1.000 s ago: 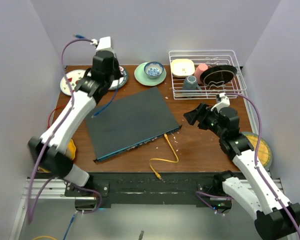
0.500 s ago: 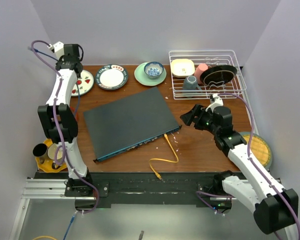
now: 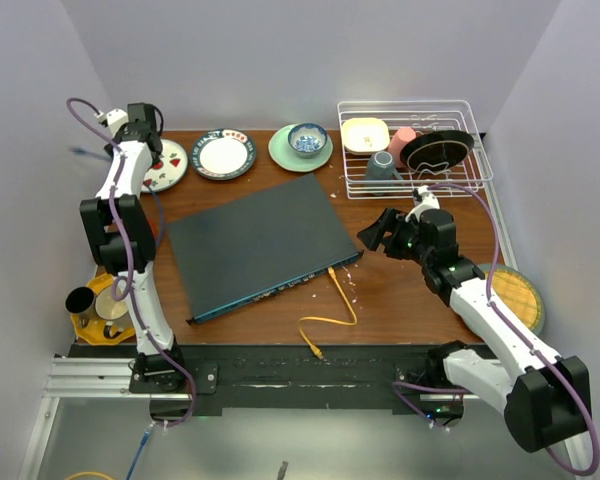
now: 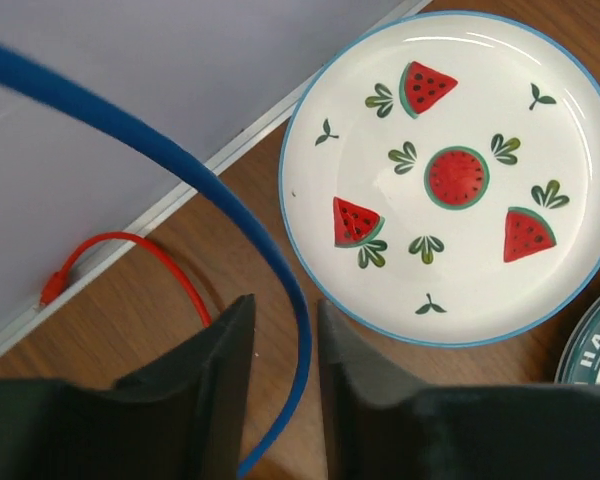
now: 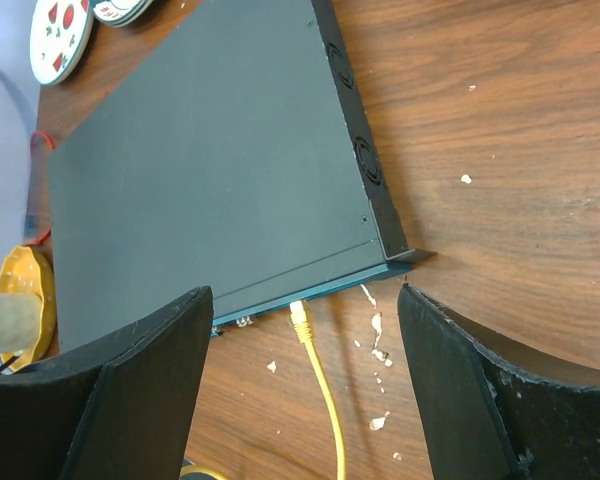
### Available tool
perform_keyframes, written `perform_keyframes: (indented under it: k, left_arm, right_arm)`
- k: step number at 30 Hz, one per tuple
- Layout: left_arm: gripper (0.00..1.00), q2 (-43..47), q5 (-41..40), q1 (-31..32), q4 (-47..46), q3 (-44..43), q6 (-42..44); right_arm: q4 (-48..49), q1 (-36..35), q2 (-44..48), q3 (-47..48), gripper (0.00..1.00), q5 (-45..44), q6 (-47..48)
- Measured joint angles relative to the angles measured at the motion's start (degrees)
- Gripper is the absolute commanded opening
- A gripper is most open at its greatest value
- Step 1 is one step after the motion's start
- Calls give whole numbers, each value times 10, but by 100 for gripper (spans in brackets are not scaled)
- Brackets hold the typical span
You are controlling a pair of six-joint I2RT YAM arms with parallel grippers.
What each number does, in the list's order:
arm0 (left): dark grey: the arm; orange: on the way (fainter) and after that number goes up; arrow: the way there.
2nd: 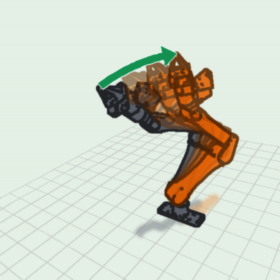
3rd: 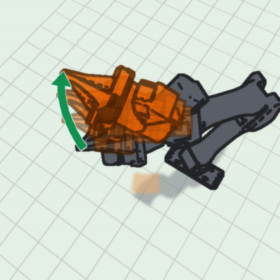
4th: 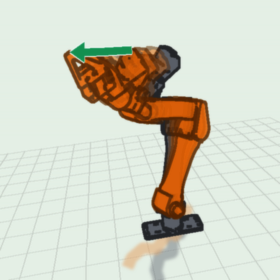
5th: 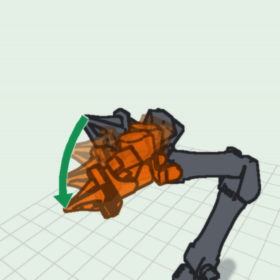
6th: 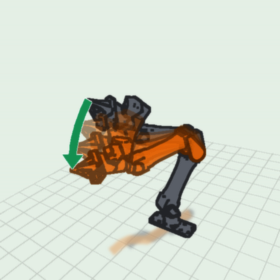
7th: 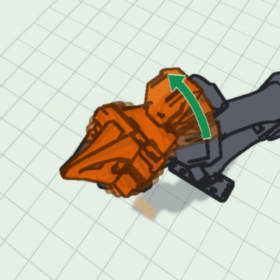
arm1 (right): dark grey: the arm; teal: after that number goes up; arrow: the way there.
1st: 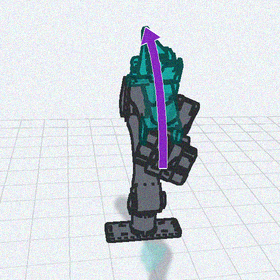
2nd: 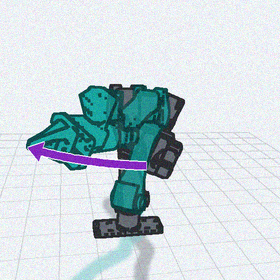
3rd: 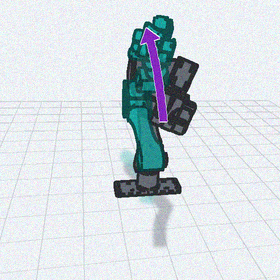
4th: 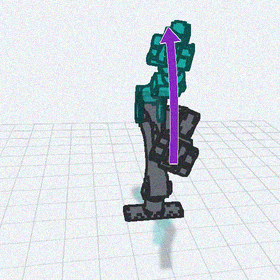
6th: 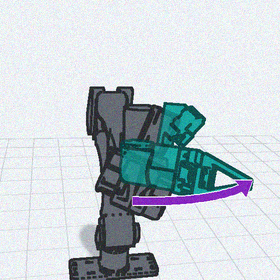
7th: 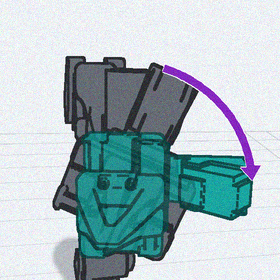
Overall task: Pull the plug from the switch port
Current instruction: Place the connector at the corner of the board.
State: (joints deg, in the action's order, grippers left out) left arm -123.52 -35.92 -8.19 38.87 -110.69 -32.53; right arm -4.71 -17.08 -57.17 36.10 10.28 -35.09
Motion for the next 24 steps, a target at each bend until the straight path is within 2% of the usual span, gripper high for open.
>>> perform_keyframes:
  k: [2, 5, 8, 11, 14, 18, 19, 21, 22, 24]
  left_arm:
    - [90, 9, -1, 0, -4, 17, -9]
    - [98, 24, 4, 1, -6, 38, -10]
    - [98, 46, 20, 1, -5, 51, -14]
    - [91, 88, 47, 7, -19, 69, -14]
    - [85, 159, 83, 41, -63, 130, -14]
    - [82, 256, 163, 181, -155, 249, -9]
    - [74, 269, 184, 217, -178, 276, -9]
    - [68, 293, 254, 300, -249, 357, -8]
    - [57, 299, 288, 331, -276, 396, -8]
    - [45, 301, 353, 361, -313, 466, -10]
  right_arm:
    - [0, 0, 0, 0, 78, 0, 0]
    - [0, 0, 4, 0, 78, -1, 1]
    - [-4, 0, 8, 0, 78, -2, 2]
    - [-5, 0, 10, 0, 78, -2, 3]
    - [-5, 0, 9, 0, 78, -3, 4]
    - [-3, 0, 6, 0, 77, -2, 4]
    - [-3, 0, 5, 0, 77, -2, 3]
    - [-3, 0, 3, 0, 76, 0, 3]
    - [-2, 0, 4, 0, 76, 0, 3]
    - [5, 0, 6, -3, 76, 4, 3]
